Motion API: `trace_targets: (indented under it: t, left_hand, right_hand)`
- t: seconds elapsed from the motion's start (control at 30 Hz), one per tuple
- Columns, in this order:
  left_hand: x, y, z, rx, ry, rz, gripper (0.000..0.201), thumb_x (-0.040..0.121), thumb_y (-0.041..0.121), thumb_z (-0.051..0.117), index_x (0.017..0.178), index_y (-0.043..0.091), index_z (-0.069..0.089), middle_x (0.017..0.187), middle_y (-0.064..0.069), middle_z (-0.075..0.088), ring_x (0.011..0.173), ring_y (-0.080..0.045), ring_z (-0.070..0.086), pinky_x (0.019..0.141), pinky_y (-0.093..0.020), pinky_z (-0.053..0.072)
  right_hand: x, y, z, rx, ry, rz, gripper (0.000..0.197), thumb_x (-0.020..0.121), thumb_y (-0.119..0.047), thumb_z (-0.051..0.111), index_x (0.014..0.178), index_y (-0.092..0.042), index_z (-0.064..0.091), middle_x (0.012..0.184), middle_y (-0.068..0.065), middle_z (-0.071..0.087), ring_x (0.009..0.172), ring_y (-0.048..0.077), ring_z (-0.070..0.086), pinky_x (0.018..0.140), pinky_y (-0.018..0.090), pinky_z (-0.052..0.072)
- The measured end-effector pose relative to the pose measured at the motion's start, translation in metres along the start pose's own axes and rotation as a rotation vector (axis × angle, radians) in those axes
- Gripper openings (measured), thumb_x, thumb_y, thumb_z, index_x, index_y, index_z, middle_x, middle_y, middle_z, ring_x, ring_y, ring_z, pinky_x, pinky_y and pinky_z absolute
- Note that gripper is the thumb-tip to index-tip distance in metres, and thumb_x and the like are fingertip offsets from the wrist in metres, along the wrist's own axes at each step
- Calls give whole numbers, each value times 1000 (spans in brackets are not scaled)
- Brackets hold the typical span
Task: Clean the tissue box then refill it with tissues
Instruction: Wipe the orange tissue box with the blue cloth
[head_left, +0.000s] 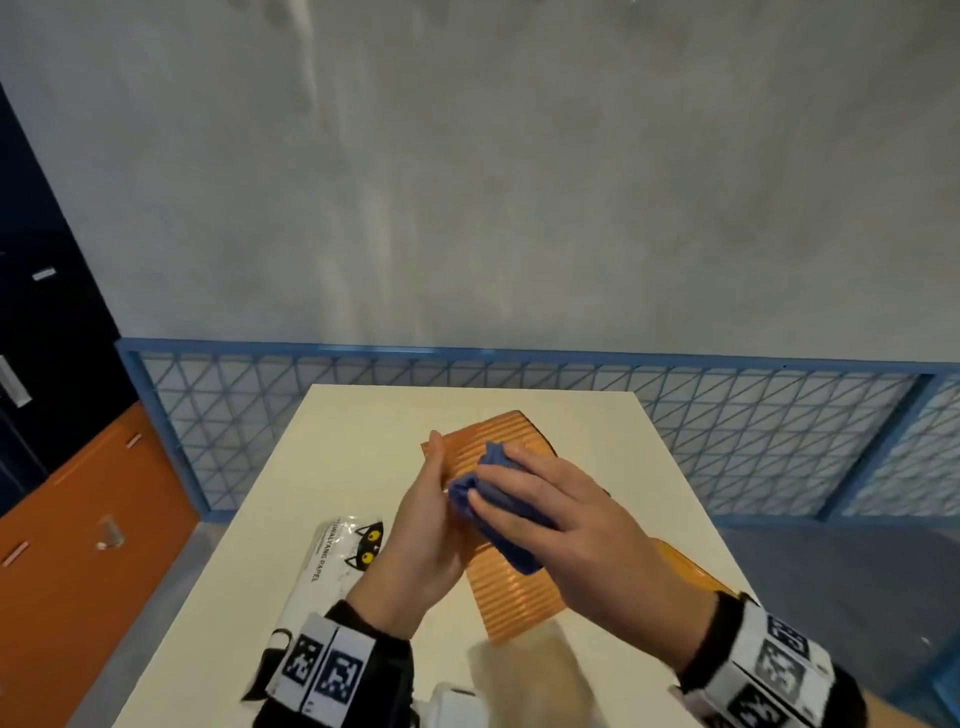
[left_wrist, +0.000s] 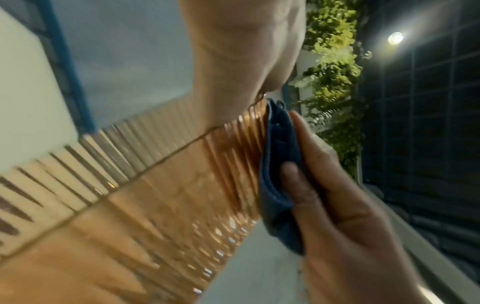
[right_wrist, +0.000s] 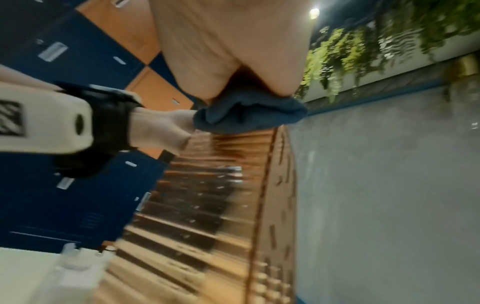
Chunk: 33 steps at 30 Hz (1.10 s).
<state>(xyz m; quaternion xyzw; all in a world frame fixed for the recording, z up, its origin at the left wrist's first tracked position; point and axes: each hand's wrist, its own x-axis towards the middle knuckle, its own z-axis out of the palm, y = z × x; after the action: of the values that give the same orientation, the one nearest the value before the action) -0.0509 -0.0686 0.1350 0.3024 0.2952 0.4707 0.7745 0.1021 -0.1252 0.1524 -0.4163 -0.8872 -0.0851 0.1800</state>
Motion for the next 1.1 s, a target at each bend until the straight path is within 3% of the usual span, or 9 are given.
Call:
trace_targets:
  t: [0.07,0.17,0.3,0.47,0.6,0.73,0.83,0.97,1.1]
  left_hand:
    - [-2,-1,6,176,46,41,56,93,56,31,98,14,67,90,-11,74,93,-27,67,90,-39,49]
    - [-7,-6,16,428,47,121,47,91,56,24,97,30,64,98,-6,73,97,-22,66,91,-37,49]
    - [-5,-13,19,491,-63,159,51,77,65,26,95,44,69,97,6,75,100,-18,67,95,-38,48]
    - [-5,-10,9,454,-145,216,55,81,54,30,118,24,58,104,-3,73,98,-18,69,80,-27,56]
    - [-7,-7,5,665,-166,252,46,90,58,30,114,29,56,113,8,67,104,-3,64,90,-14,49]
    - [-8,-1,8,870,-218,251,39,89,58,37,112,34,56,114,15,65,107,-2,61,95,-18,46]
    - [-9,4,7,622,-132,229,36,89,48,46,112,24,61,106,3,71,100,-15,65,88,-28,51]
    - [-3,3,5,30,44,-6,63,91,57,29,108,6,63,103,-19,71,92,-32,68,86,-44,50]
    - [2,-7,8,53,245,-86,51,99,43,30,107,1,58,119,-23,61,98,-36,60,91,-47,44]
  right_hand:
    - [5,-2,-6,-48,11,29,72,68,-22,81,133,-23,48,137,1,54,127,21,45,100,32,46]
    - [37,12,-26,135,11,203,45,91,-23,52,136,-22,50,141,-3,47,126,17,47,101,23,40]
    - [79,45,-39,118,-210,405,43,99,-20,40,142,-24,40,148,-4,36,133,18,38,106,28,32]
    - [33,1,-29,153,-40,177,47,97,-20,44,143,-27,37,150,-8,30,135,10,29,103,8,21]
    - [40,10,-33,199,-78,194,47,97,-16,45,142,-27,40,148,-8,33,133,8,31,100,8,23]
    - [80,57,-46,318,-258,411,38,100,-20,40,138,-22,46,138,-3,46,126,15,44,96,21,32]
    - [79,62,-42,320,-299,399,37,100,-21,40,136,-22,48,135,-2,50,124,15,46,94,21,33]
    - [47,34,-14,242,-179,196,41,96,-17,46,137,-24,47,139,-4,45,123,13,44,99,21,37]
    - [26,24,15,198,-189,74,45,92,-19,53,137,-22,47,138,1,47,121,19,46,98,28,45]
